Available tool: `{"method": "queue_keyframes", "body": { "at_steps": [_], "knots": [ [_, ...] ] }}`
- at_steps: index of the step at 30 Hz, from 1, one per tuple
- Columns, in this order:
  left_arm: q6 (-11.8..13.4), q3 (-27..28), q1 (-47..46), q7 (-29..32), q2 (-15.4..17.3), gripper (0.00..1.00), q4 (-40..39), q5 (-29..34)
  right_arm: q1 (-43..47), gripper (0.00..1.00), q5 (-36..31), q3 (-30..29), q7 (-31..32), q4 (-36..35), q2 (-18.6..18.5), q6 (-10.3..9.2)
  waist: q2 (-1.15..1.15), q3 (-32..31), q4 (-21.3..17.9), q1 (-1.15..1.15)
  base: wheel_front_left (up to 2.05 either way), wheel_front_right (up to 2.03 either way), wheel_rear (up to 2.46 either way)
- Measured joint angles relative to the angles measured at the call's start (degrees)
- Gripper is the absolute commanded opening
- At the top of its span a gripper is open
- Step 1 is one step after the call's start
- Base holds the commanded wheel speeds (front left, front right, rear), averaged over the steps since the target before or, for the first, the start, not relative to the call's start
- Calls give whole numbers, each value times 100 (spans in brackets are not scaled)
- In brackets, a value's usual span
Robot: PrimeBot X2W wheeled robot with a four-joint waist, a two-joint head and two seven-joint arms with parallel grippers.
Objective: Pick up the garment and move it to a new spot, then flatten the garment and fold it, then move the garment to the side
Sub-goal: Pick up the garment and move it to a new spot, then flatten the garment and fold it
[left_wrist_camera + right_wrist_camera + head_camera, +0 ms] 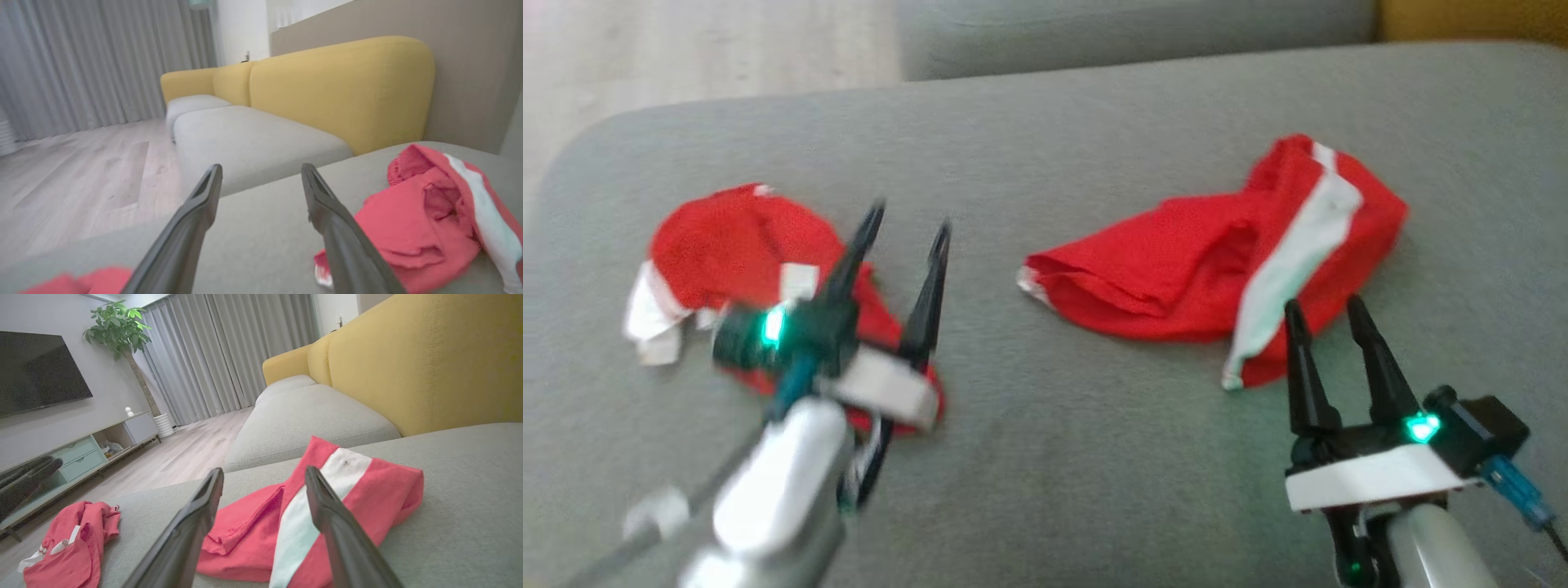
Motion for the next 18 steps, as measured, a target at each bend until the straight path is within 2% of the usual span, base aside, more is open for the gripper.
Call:
{"method": "queue_keyframes", "body": {
  "at_steps": [3,8,13,18],
  "knots": [
    [225,222,748,0,-5,100,-376,31,126,100,-40,-107,0,44,0,0,0,-125,233,0,0,0,0],
    [433,508,1722,0,-68,100,-927,240,340,100,-86,-159,0,96,1,0,0,-328,466,-1,0,0,0],
    [453,832,2149,0,-283,100,-1252,387,369,100,-123,-213,0,123,2,0,0,-391,530,-1,0,0,0],
    [220,944,2156,0,-342,100,-1283,644,370,100,-141,-280,0,135,2,0,0,-374,552,-1,0,0,0]
  ]
}}
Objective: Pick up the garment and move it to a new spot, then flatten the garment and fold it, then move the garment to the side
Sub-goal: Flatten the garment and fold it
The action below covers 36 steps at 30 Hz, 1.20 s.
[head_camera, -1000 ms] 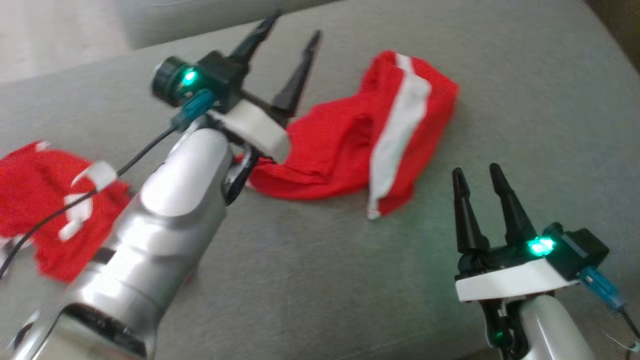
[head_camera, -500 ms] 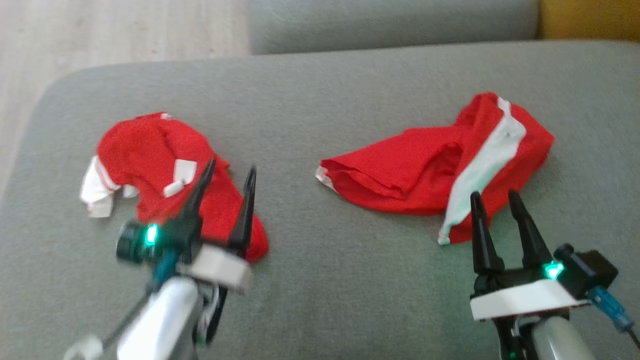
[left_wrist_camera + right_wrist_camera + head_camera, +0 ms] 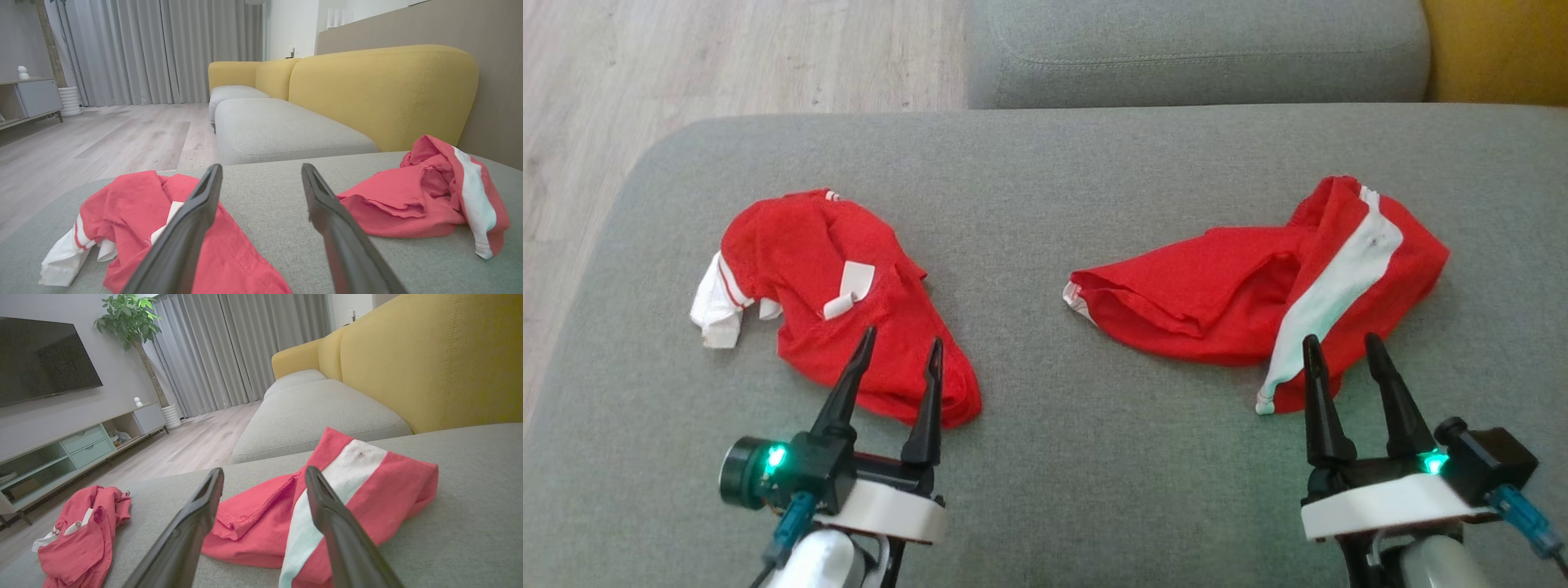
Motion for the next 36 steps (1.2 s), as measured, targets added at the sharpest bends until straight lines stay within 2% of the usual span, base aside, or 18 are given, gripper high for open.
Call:
{"method": "queue_keyframes", "body": {
  "at_steps": [7,10,20,28,29,30,31,36],
  "knots": [
    [-148,203,-87,0,-154,100,16,114,-60,100,-162,-267,0,3,4,0,0,131,62,0,0,0,0],
    [-250,237,-113,0,-222,100,48,166,-389,100,-283,-616,0,242,4,0,0,264,98,1,0,0,0],
    [-502,366,-393,0,-419,100,145,411,-2584,100,-677,-2074,541,2813,-3,0,0,736,343,2,0,0,0],
    [-654,409,-510,0,-572,100,243,543,-3454,100,-697,-2325,556,4598,-11,1,0,958,535,2,0,0,0],
    [-656,416,-509,0,-576,100,256,549,-3506,95,-698,-2338,461,4753,-12,0,0,965,545,2,0,0,0],
    [-697,430,-509,0,-579,100,268,581,-3565,44,-700,-2361,370,4890,-16,0,0,963,549,2,0,0,0],
    [-703,455,-509,0,-591,100,279,595,-3677,0,-705,-2408,216,5123,-31,0,0,947,546,1,0,0,0],
    [-748,587,-503,0,-631,100,337,625,-3808,0,-845,-2431,46,5271,-33,0,0,834,478,1,0,0,0]
  ]
}}
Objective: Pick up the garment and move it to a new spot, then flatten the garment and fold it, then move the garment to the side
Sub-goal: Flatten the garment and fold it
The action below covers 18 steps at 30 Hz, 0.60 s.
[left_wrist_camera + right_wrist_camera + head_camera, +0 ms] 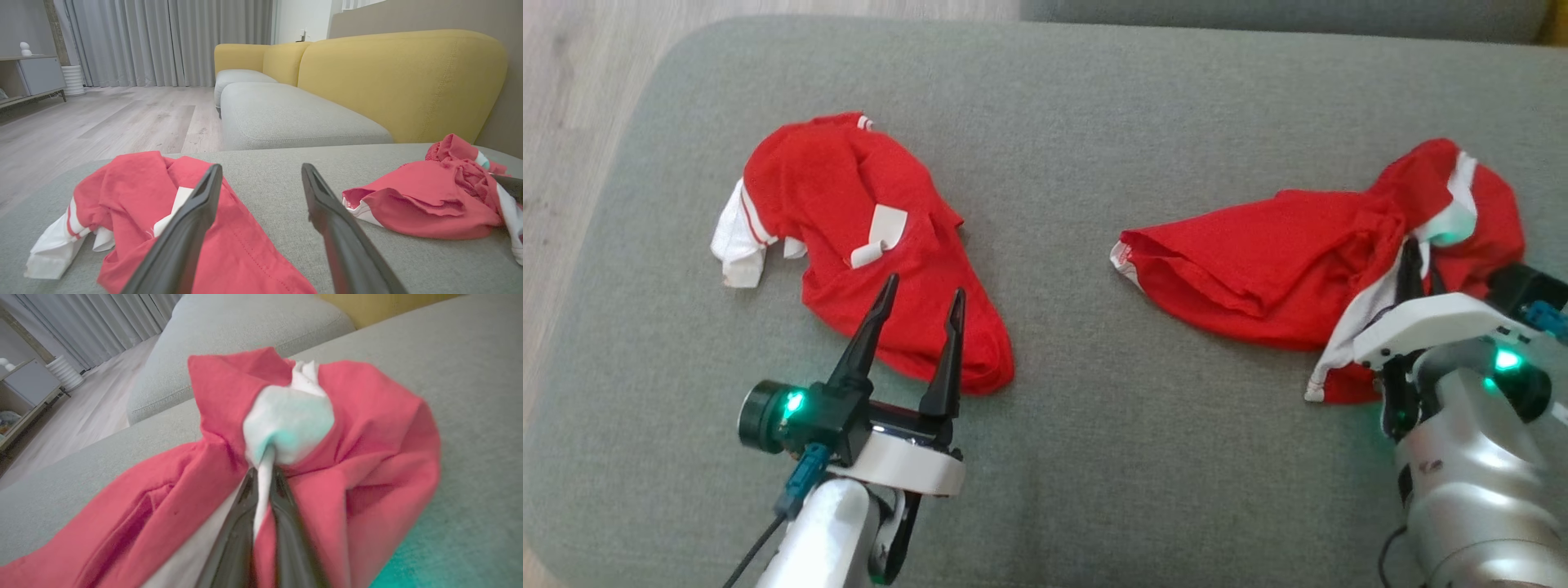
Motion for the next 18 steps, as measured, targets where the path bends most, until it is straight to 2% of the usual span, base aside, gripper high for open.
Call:
{"method": "queue_keyframes", "body": {
  "at_steps": [7,11,14,18],
  "knots": [
    [-5,48,70,0,-58,100,46,1,2,0,-153,-387,-36,-980,4,1,0,-253,-152,0,0,0,0],
    [-36,104,152,0,-74,100,60,1,-1,0,-528,-684,2,-1483,-11,1,0,-410,-221,0,0,0,0],
    [-56,101,203,0,-89,100,62,0,-61,0,-916,-767,360,-1873,-265,1,0,-515,-198,-1,0,0,0],
    [-65,96,206,0,-102,100,55,0,-410,0,-1480,-820,760,-2401,-856,0,0,-563,-27,0,0,0,0]
  ]
}}
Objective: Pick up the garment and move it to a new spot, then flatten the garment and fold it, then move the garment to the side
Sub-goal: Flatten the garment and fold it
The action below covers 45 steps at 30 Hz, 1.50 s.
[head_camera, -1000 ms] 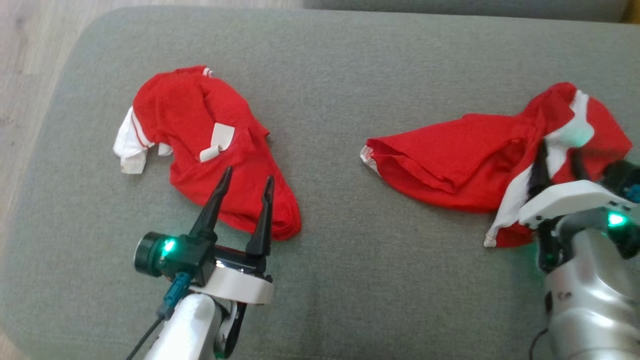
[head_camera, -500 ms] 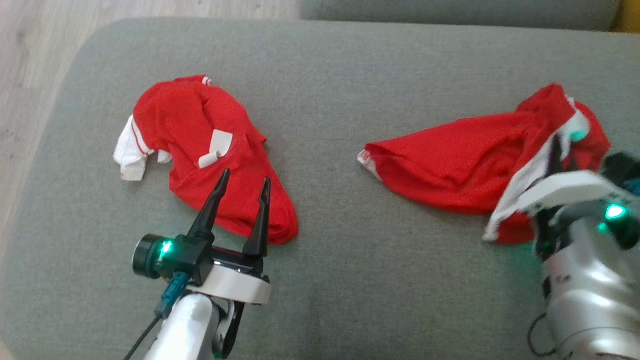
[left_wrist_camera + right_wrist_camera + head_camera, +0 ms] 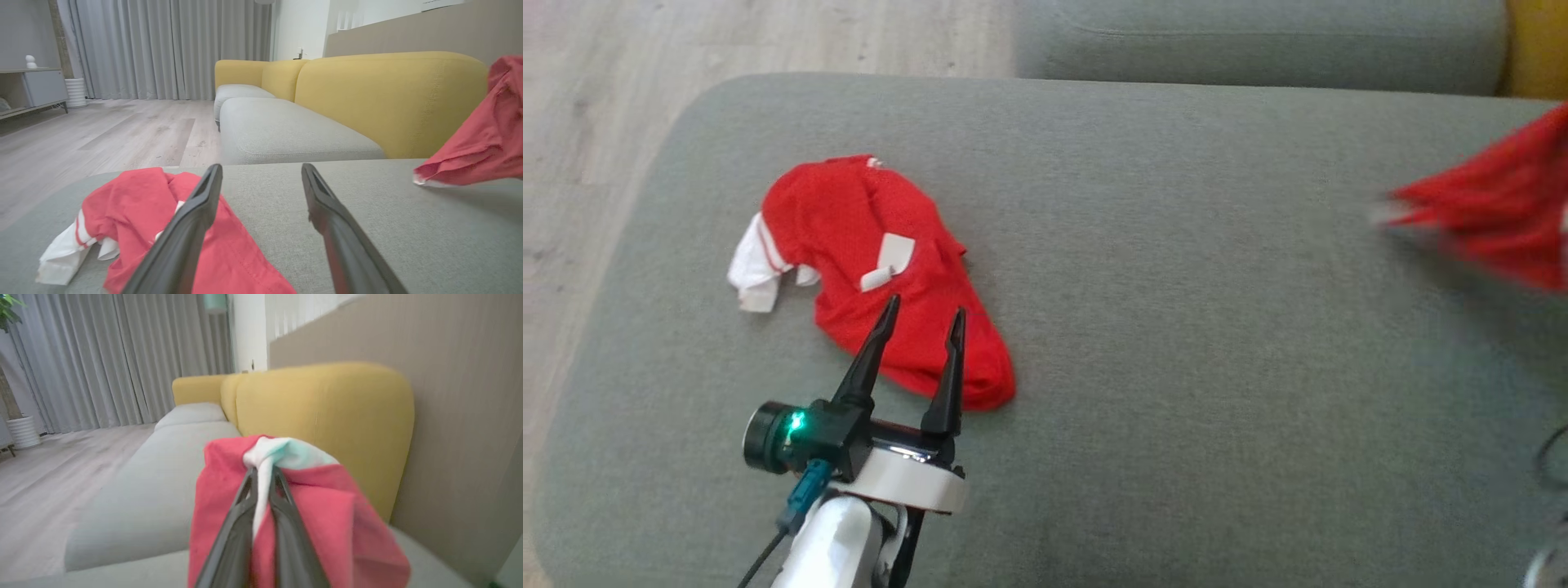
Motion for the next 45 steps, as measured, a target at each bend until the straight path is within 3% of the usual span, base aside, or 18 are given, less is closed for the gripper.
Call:
{"method": "queue_keyframes", "body": {
  "at_steps": [4,7,12,17,18,19,25,30,34,41,45],
  "knots": [
    [22,46,58,0,-11,100,-27,-10,-299,0,-878,803,25,-541,-441,0,0,-27,220,0,0,0,0],
    [26,158,135,0,-13,100,-83,-66,-246,0,-1185,1913,33,-478,-401,0,0,-44,350,0,0,0,0],
    [15,277,174,0,-14,100,-92,-68,498,0,-1292,3822,79,413,-78,5,0,-51,479,0,0,0,0],
    [-38,278,172,0,-15,100,-78,-66,1142,0,-961,4998,62,1460,209,5,0,-60,526,0,0,0,0],
    [-40,274,172,0,-16,100,-73,-66,1160,12,-856,5110,-27,1546,264,5,0,-61,520,0,0,0,0],
    [-40,274,172,0,-16,100,-73,-66,1160,100,-856,5110,-27,1546,264,5,0,-61,520,0,0,0,0],
    [-38,272,172,0,-16,100,-68,-57,955,100,-335,5202,-476,1568,405,5,0,-51,388,0,0,0,0],
    [-34,283,171,0,-18,100,-68,-57,935,100,83,4801,-660,1087,449,5,0,-95,214,0,0,0,0],
    [-33,287,170,0,-18,100,-82,-57,1127,100,282,4241,-690,432,510,5,0,-166,73,0,0,0,0],
    [19,311,172,0,-19,100,-187,-57,2405,100,619,2406,-783,-935,745,5,0,-271,-223,0,0,0,0],
    [40,457,176,0,-23,100,-231,-60,3311,100,1139,2125,-805,-1556,816,5,0,-276,-384,0,0,0,0]
  ]
}}
